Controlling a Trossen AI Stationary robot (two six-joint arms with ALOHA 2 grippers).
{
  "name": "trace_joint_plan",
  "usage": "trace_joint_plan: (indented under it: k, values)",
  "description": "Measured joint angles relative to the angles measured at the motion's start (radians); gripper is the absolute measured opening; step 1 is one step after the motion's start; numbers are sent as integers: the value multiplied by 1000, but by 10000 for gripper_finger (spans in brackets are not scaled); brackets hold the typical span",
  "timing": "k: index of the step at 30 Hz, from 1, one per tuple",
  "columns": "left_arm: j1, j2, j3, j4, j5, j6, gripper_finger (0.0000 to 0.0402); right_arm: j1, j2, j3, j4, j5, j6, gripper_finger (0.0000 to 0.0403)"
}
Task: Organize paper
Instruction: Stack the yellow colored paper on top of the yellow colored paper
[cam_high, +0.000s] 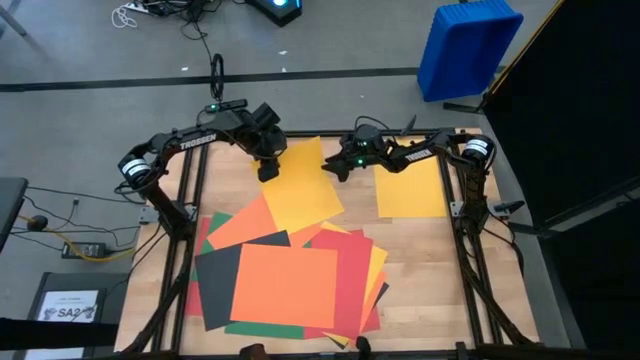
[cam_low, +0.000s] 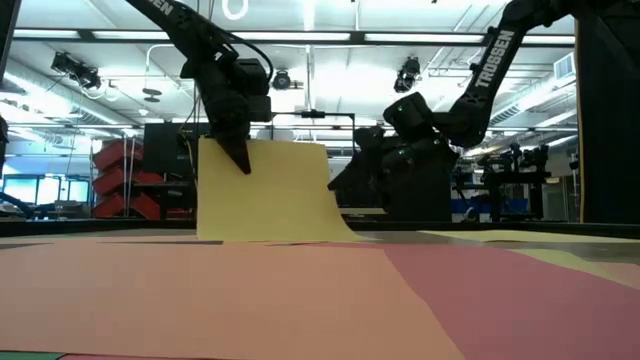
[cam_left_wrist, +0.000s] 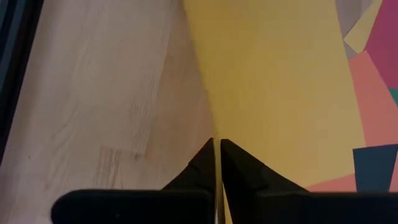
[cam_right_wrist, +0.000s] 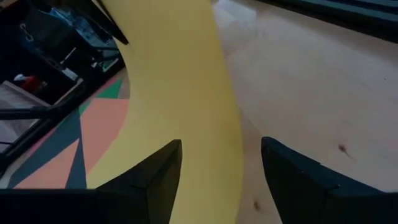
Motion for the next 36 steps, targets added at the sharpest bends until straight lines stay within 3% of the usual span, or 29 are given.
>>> trace_joint_plan:
  k: [18, 23, 30, 36]
  values:
    - [0, 0, 0, 0, 40, 7, 0, 50, 1, 57, -59, 14, -16, 177]
    - [0, 0, 0, 0, 40, 7, 0, 50, 1, 57, -61, 6, -52, 128]
    - [0, 0, 0, 0, 40, 7, 0, 50, 1, 57, -61, 4, -92, 17]
    - [0, 0, 0, -1, 37, 4, 0, 50, 1, 57, -50, -52, -73, 1]
